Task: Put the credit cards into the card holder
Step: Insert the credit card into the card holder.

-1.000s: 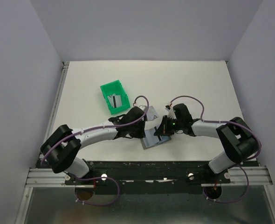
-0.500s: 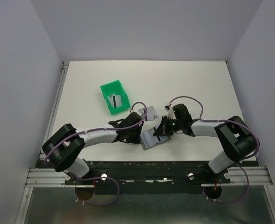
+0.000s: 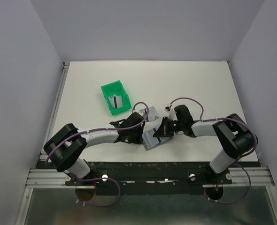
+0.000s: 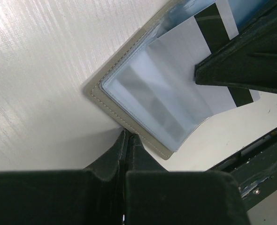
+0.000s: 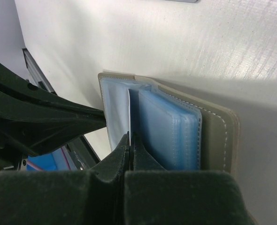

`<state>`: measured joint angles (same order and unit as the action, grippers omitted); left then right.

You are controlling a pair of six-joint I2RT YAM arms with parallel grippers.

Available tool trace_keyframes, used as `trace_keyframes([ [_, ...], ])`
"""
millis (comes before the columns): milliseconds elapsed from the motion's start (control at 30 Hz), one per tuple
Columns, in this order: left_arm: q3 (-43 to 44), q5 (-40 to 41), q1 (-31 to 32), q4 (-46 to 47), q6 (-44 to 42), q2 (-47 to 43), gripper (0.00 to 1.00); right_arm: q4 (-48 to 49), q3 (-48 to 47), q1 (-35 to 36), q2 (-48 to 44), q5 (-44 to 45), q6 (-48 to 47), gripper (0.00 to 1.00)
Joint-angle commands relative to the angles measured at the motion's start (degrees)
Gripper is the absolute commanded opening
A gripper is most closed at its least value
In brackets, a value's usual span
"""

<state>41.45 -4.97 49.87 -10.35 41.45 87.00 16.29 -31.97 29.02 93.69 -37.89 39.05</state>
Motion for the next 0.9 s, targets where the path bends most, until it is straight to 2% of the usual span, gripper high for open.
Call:
trace_keyframes([
  [0, -0.7, 0.3, 0.0, 0.0, -0.1, 3.3, 0.00, 3.2, 2.0, 0.6, 3.0, -5.3, 1.2, 0.01],
  [200, -0.5, 0.4, 0.0, 0.1, -0.3, 3.4, 0.00, 4.8, 1.6, 0.8, 4.7, -8.1, 0.5, 0.01],
  [367, -0.2, 0.3, 0.0, 0.2, -0.3, 3.8, 0.00, 0.3, -0.1, 1.8, 3.7, -8.0, -3.2, 0.01],
  [433, -0.1, 0.2, 0.0, 0.4, -0.3, 4.1, 0.00, -1.5, -1.1, 2.6, 3.3, -7.7, -4.2, 0.07],
  [500, 0.0, 0.1, 0.0, 0.5, -0.3, 4.1, 0.00, -4.5, -2.1, 3.4, 2.5, -6.7, -5.5, 0.19],
  [533, 0.0, 0.1, 0.0, 0.4, -0.3, 4.1, 0.00, -5.7, -2.7, 3.7, 2.0, -5.6, -6.0, 0.30],
  [600, 0.0, 0.1, 0.0, 0.4, -0.3, 4.1, 0.00, -8.3, -3.5, 3.9, 0.5, -3.7, -7.0, 0.44],
  [700, -0.1, 0.1, 0.0, 0.4, -0.3, 3.9, 0.00, -12.1, -4.9, 3.9, -1.3, -0.9, -7.9, 0.50],
  [867, -0.6, 0.2, 0.0, 0.4, -0.2, 3.6, 0.00, -19.2, -7.1, 3.9, -4.5, 3.3, -9.6, 0.52],
])
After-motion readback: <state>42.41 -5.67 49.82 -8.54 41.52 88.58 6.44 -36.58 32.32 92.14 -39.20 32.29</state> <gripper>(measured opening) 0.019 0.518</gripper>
